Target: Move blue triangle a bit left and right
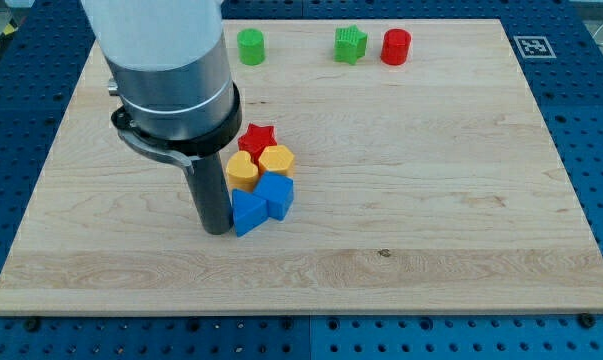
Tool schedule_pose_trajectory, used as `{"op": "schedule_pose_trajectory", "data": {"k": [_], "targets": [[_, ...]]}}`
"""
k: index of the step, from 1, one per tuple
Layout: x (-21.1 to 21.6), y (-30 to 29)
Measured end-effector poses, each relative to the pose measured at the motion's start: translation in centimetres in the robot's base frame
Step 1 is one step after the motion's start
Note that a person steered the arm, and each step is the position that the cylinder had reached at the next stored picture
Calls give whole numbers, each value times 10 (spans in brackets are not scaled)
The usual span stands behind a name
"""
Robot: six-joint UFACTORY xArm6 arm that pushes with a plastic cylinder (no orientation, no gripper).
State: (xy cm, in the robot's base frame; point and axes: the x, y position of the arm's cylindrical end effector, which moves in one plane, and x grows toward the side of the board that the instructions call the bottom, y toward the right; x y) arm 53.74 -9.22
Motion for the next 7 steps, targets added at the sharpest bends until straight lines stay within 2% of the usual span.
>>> {"op": "schedule_pose_trajectory", "data": {"k": [1,3,5,6,7], "targets": [[10,-16],[46,19],[35,90],[8,82],[1,68]]}}
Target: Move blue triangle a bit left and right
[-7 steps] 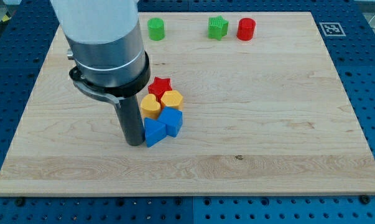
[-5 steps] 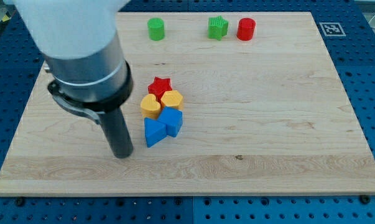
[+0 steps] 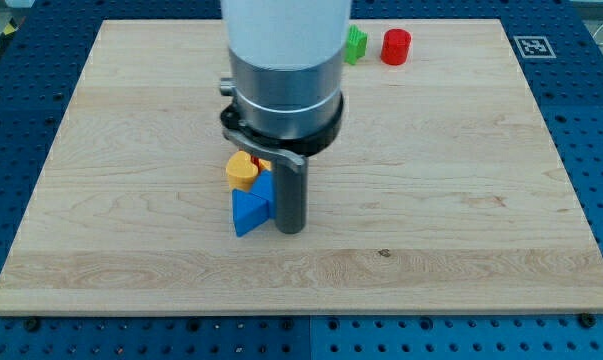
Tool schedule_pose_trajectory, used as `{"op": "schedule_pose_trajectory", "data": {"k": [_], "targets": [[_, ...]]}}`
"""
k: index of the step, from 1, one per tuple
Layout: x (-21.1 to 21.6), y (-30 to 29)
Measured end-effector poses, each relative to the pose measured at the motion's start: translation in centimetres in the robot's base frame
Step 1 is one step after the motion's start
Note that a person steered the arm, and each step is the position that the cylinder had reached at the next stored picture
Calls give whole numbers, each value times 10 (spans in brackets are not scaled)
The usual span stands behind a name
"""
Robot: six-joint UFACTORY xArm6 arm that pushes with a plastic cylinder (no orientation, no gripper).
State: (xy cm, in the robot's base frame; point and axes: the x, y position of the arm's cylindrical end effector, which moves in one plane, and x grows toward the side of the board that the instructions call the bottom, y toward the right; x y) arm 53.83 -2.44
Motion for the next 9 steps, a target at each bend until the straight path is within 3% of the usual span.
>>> {"op": "schedule_pose_trajectory", "data": {"k": [5,8,9], "targets": [[4,-88],[-24,-151],[-26,-131]]}}
